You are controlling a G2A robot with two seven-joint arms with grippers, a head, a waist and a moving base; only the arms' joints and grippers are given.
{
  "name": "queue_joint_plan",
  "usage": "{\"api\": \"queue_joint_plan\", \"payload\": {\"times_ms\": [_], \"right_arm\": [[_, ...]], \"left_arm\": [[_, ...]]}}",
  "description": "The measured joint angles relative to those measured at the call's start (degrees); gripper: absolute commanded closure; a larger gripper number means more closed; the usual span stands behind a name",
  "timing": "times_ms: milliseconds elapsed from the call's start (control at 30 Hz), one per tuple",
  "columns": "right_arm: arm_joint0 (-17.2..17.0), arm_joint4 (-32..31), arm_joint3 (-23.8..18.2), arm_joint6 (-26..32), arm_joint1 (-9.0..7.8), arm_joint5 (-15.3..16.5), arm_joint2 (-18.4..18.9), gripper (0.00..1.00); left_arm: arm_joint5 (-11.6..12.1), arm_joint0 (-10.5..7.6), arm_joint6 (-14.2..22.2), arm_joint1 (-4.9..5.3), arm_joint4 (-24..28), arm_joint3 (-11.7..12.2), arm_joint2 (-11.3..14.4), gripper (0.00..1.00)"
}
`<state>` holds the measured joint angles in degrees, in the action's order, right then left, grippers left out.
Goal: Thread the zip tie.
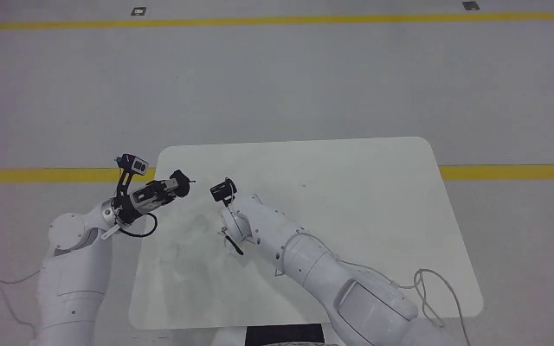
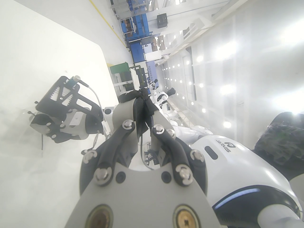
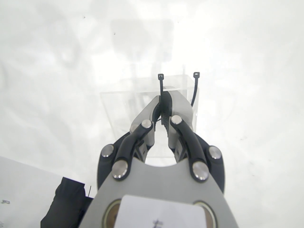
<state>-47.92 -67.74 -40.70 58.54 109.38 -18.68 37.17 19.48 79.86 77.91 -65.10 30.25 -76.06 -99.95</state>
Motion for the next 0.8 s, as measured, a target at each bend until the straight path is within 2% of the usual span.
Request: {"api": "queue_joint_plan", "payload": {"times_ms": [167,267,500,700,800], "right_arm": [[-0.48,0.26,-1.80,-0.01,-0.30,-0.83,0.53,1.00],[-1.90,0.58,-5.01,0.02,-0.91,-0.81,2.13,1.00],[-7.95,-2.70,-17.74,2.39,-4.20,0.43,6.97,1.00],[-15.91,-6.82,-31.92,5.69,-7.66,5.01,12.40,1.00],[-19.00,-6.96,-36.78,6.09,-8.77,7.87,14.59,1.00]], "left_arm": [[0.00,0.00,0.00,0.00,0.00,0.00,0.00,1.00],[0.00,0.00,0.00,0.00,0.00,0.00,0.00,1.00],[0.00,0.00,0.00,0.00,0.00,0.00,0.00,1.00],[0.00,0.00,0.00,0.00,0.00,0.00,0.00,1.00],[0.00,0.00,0.00,0.00,0.00,0.00,0.00,1.00]]}}
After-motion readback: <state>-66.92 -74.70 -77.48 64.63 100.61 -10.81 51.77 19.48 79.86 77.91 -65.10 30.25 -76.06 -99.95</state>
